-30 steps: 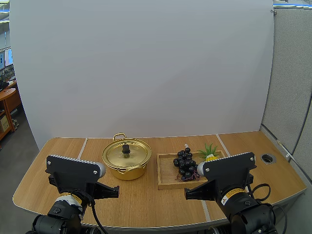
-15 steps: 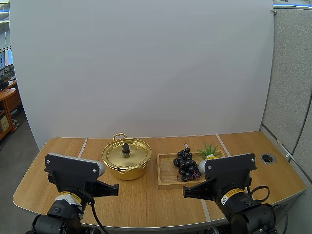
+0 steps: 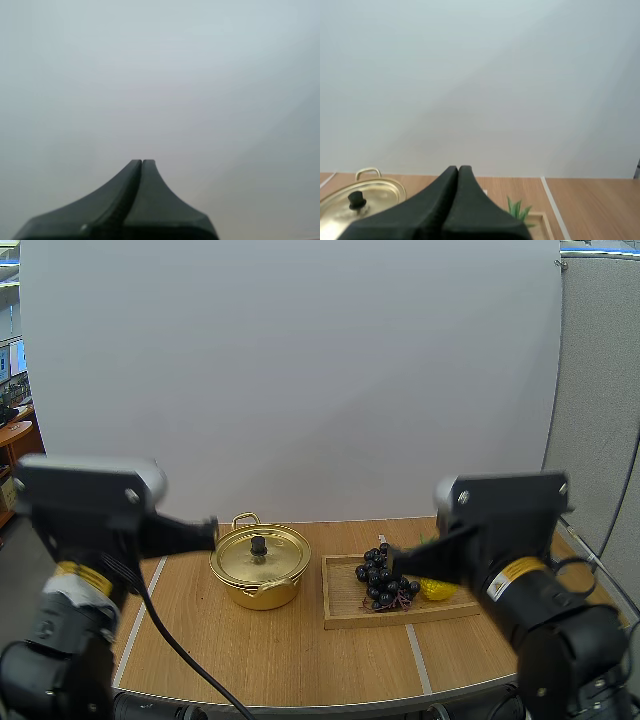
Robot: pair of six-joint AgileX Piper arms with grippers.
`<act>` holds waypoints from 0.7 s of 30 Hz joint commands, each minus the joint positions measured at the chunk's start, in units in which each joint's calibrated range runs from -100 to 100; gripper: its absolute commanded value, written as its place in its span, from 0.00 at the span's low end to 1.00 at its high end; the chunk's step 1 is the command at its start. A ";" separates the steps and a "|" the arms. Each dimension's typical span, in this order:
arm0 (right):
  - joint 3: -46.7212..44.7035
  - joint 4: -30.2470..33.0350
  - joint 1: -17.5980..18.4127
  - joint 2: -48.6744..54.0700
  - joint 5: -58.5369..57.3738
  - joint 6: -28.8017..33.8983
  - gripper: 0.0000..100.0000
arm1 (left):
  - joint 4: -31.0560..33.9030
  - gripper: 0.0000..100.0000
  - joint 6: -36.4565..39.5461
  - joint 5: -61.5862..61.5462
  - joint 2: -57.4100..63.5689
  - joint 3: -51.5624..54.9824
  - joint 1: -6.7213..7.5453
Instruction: Open the pot, put the grape inside, and close it
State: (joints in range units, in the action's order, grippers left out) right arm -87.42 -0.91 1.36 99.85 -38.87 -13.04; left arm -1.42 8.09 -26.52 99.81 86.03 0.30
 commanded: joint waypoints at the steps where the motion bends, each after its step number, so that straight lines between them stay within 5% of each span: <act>1: 20.00 -0.86 -0.21 0.15 -6.62 0.00 0.00 | 0.34 0.00 0.69 2.33 0.19 -19.61 -0.03; 11: 32.43 -0.86 -0.21 0.15 -28.42 0.00 0.00 | 0.34 0.00 0.69 -16.79 0.01 -31.52 -0.03; 21: 41.94 -0.86 -0.21 -11.70 -42.51 0.00 0.00 | -1.74 0.00 0.69 -32.64 -18.97 -40.54 -0.03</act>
State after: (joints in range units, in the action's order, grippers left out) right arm -53.56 -1.68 1.36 99.55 -68.27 -13.04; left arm -1.42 8.19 -44.37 98.27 53.42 0.30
